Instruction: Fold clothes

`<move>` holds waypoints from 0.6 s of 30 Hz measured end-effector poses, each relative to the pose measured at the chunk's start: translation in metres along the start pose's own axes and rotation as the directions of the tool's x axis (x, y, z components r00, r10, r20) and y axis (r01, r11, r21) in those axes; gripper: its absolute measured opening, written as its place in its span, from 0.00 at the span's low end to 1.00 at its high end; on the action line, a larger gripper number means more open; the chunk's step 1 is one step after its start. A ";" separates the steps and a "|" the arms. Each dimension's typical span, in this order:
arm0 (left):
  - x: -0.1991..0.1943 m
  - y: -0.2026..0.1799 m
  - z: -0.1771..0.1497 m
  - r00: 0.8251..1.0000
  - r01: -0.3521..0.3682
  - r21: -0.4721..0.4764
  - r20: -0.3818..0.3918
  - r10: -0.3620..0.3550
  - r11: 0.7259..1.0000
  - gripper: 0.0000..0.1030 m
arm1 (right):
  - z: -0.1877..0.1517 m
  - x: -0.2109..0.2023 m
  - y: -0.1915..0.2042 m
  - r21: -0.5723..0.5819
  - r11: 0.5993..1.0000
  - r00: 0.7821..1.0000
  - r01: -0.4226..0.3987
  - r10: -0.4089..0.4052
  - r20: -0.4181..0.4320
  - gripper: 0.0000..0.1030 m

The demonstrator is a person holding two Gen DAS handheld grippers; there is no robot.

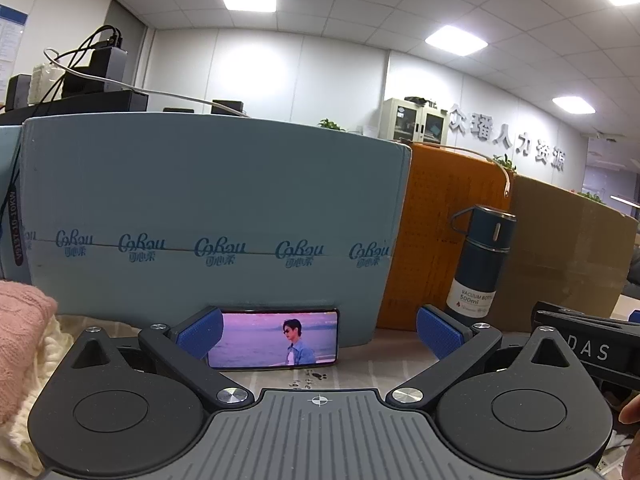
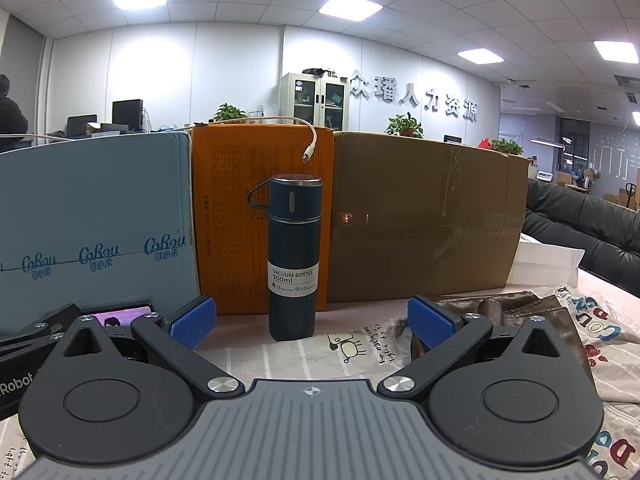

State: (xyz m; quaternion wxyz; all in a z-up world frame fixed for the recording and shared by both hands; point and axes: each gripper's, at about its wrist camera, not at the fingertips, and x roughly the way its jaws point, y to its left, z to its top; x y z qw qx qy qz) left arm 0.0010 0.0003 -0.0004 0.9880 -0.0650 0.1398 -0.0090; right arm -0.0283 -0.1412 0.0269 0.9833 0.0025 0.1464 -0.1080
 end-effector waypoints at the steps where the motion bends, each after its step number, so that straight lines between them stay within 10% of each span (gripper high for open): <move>1: 0.001 0.000 0.000 1.000 0.001 0.000 0.000 -0.001 1.000 1.00 | 0.000 0.000 0.000 0.001 1.000 1.000 0.000 0.000 0.000 1.00; 18: -0.020 -0.025 -0.004 0.999 -0.012 0.058 0.038 0.010 0.998 1.00 | -0.005 -0.015 -0.021 0.020 0.999 0.999 0.034 -0.034 -0.002 1.00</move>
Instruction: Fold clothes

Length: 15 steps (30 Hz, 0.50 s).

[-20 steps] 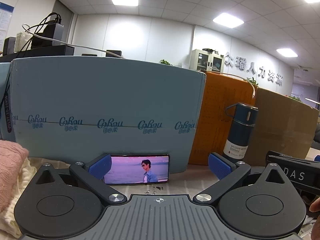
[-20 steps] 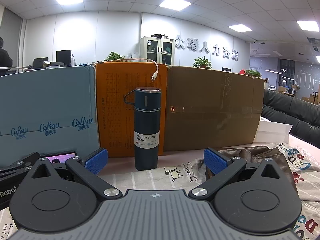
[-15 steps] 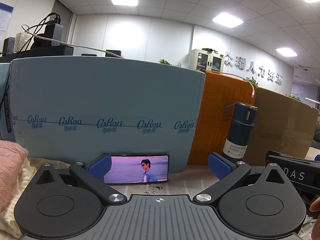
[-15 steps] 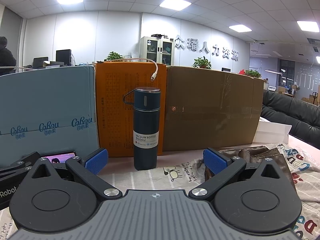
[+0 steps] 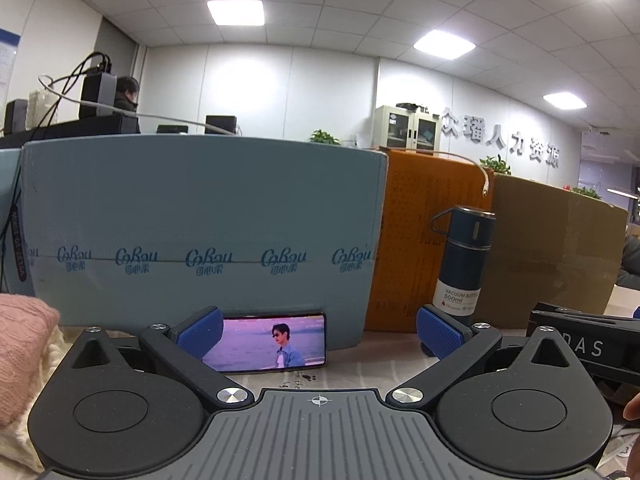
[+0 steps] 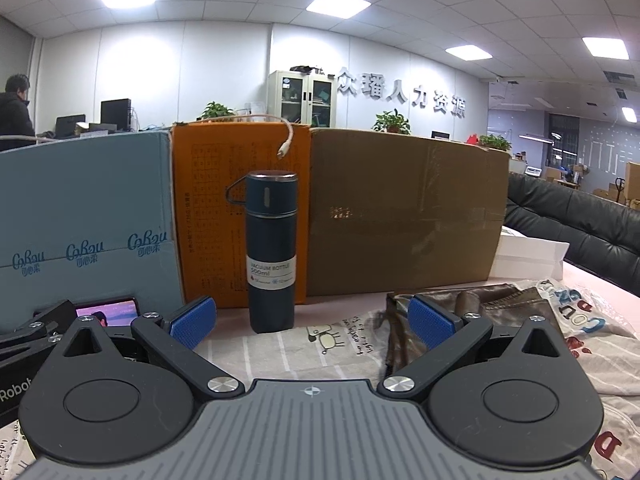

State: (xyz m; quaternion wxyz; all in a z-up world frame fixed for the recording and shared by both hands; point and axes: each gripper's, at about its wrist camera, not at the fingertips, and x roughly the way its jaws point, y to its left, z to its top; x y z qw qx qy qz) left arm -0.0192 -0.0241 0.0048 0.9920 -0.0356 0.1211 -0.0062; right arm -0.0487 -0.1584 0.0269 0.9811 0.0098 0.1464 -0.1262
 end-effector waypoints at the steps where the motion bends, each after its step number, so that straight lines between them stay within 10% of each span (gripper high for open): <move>1: -0.004 -0.003 0.001 1.000 -0.005 0.006 0.005 0.005 1.000 1.00 | 0.000 -0.003 -0.002 0.002 1.000 1.000 0.005 -0.005 0.003 1.00; 15: -0.068 -0.044 0.004 0.996 -0.010 0.065 0.087 0.004 0.998 1.00 | -0.007 -0.063 -0.059 0.102 0.995 0.998 0.022 -0.027 0.055 1.00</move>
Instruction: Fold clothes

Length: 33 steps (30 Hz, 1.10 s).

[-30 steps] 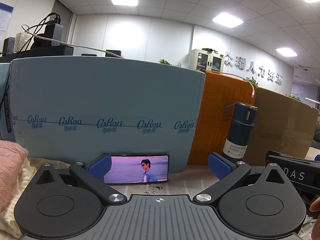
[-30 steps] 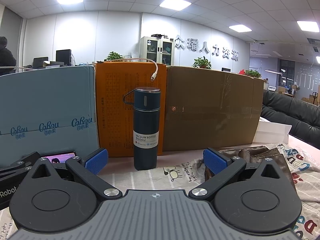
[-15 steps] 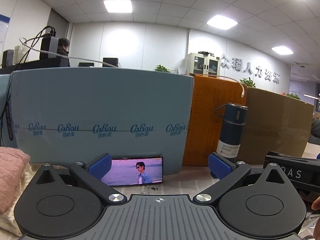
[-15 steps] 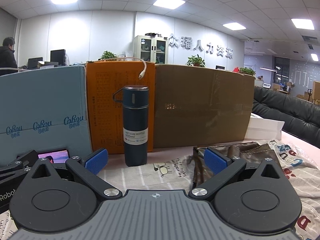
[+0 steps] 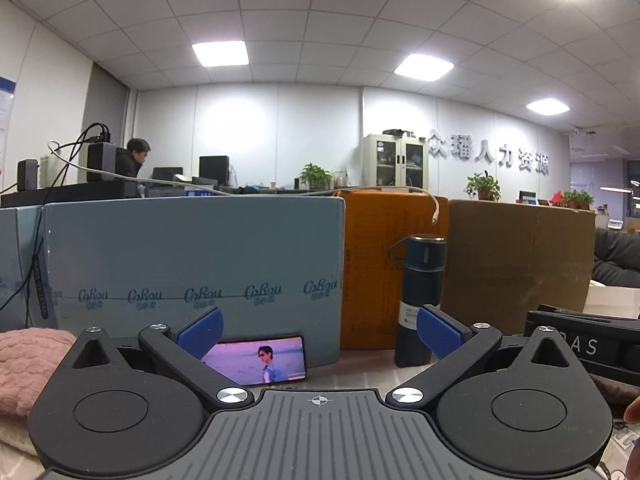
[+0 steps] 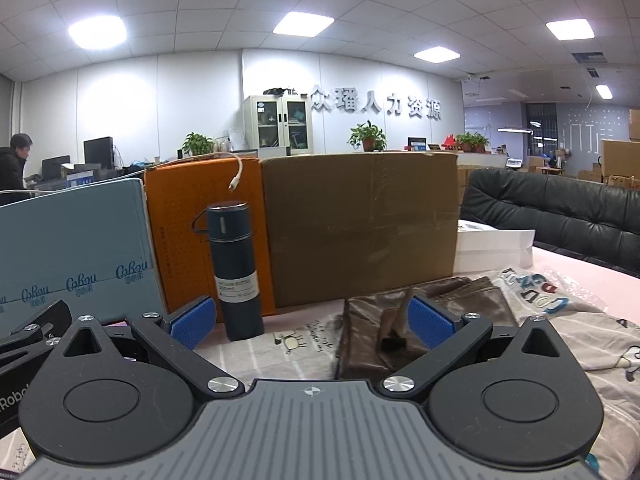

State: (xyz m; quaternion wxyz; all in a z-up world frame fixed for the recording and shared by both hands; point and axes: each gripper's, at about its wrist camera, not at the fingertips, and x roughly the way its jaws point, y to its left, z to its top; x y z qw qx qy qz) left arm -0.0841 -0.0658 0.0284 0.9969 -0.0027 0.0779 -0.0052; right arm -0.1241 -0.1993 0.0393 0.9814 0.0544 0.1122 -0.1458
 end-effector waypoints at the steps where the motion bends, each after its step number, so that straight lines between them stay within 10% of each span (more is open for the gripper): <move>1: -0.002 -0.001 -0.001 1.000 -0.001 0.000 -0.003 0.001 1.000 1.00 | -0.001 -0.003 -0.002 -0.002 1.000 1.000 0.002 -0.002 0.004 1.00; 33: 0.002 0.006 -0.022 0.996 -0.062 -0.015 -0.063 0.061 0.998 1.00 | -0.022 0.011 0.010 0.001 0.998 0.997 -0.064 0.064 -0.041 1.00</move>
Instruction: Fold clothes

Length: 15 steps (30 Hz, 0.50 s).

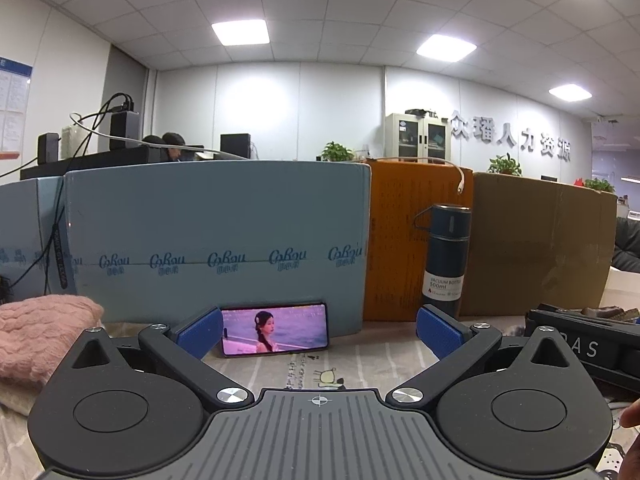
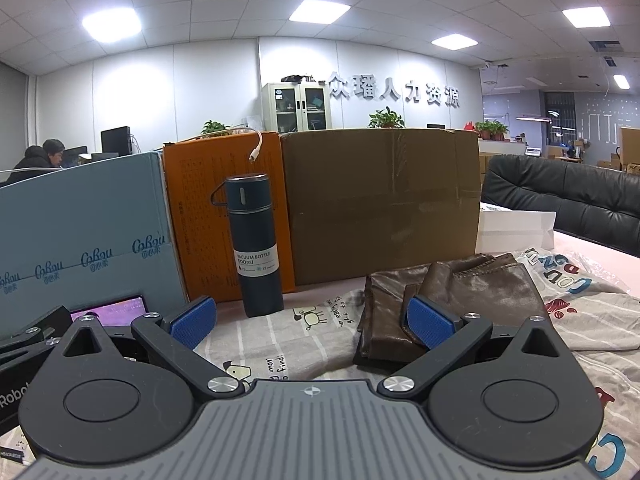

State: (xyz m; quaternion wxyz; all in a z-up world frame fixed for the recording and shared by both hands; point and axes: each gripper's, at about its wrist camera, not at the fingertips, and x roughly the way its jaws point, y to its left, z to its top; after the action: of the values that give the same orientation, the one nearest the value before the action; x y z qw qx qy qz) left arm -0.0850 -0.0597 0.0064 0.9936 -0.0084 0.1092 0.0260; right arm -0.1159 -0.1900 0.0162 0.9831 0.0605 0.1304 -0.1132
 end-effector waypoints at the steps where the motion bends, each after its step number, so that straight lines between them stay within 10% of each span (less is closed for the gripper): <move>1: 0.000 0.000 -0.001 1.000 0.000 0.001 -0.001 0.000 1.000 1.00 | 0.000 0.000 0.000 -0.001 1.000 1.000 0.000 0.000 -0.001 1.00; 15: -0.022 0.021 -0.009 0.999 -0.004 0.013 0.055 0.003 1.000 1.00 | -0.007 -0.013 0.007 -0.001 0.997 0.997 -0.071 0.071 -0.009 1.00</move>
State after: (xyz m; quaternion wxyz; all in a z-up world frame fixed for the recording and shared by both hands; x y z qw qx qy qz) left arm -0.1096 -0.0400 0.0024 0.9962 -0.0010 0.0822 0.0272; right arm -0.1281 -0.1797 0.0134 0.9860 0.0647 0.1326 -0.0780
